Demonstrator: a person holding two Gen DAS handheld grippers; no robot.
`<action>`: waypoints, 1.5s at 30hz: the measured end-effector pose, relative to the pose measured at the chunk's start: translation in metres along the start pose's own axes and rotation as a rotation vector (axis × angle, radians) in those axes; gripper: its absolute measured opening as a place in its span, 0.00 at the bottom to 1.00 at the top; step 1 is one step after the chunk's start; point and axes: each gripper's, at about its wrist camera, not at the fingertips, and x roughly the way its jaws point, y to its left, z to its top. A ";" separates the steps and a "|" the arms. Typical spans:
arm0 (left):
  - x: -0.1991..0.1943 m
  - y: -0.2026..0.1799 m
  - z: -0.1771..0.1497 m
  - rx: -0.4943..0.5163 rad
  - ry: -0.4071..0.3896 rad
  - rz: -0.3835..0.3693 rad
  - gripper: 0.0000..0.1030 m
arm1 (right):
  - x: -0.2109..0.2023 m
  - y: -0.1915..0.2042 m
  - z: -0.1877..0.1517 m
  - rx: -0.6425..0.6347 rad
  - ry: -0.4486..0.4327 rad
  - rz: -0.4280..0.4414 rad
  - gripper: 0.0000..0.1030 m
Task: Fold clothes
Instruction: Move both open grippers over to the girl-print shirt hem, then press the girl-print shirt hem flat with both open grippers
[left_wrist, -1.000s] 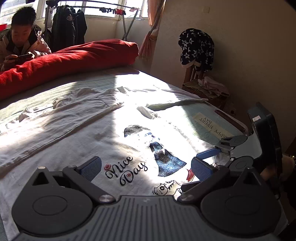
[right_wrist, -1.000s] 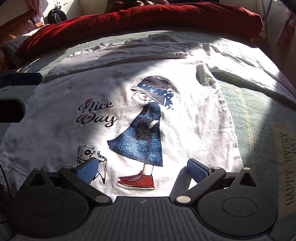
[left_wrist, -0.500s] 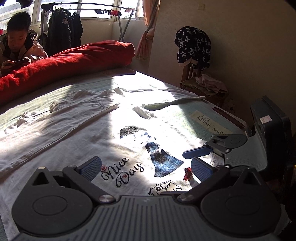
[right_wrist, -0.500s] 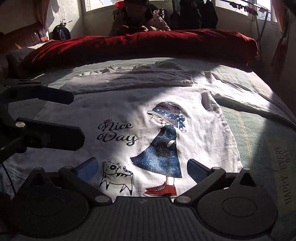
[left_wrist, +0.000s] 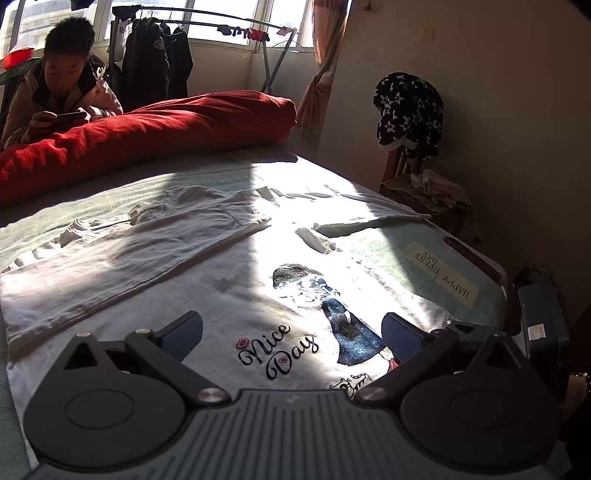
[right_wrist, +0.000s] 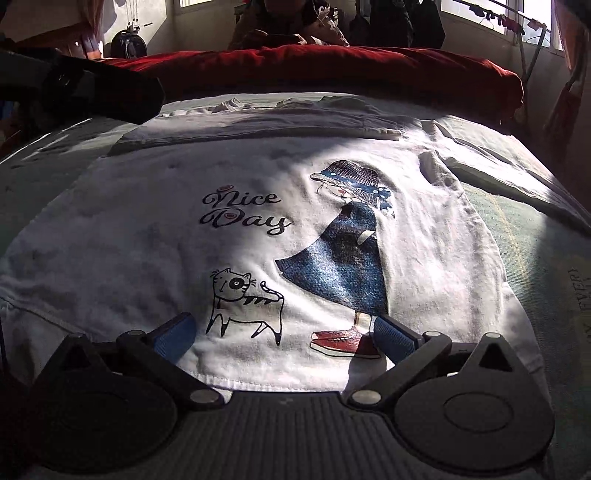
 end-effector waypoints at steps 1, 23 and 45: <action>-0.002 0.002 0.001 -0.007 -0.007 0.005 0.99 | -0.002 0.000 -0.002 0.000 0.001 -0.001 1.00; -0.010 0.017 0.002 -0.052 -0.032 0.024 0.99 | -0.015 -0.100 -0.001 0.353 -0.073 -0.081 1.00; -0.012 0.014 0.002 -0.029 -0.026 0.047 0.99 | -0.020 -0.071 0.032 0.350 -0.086 0.188 1.00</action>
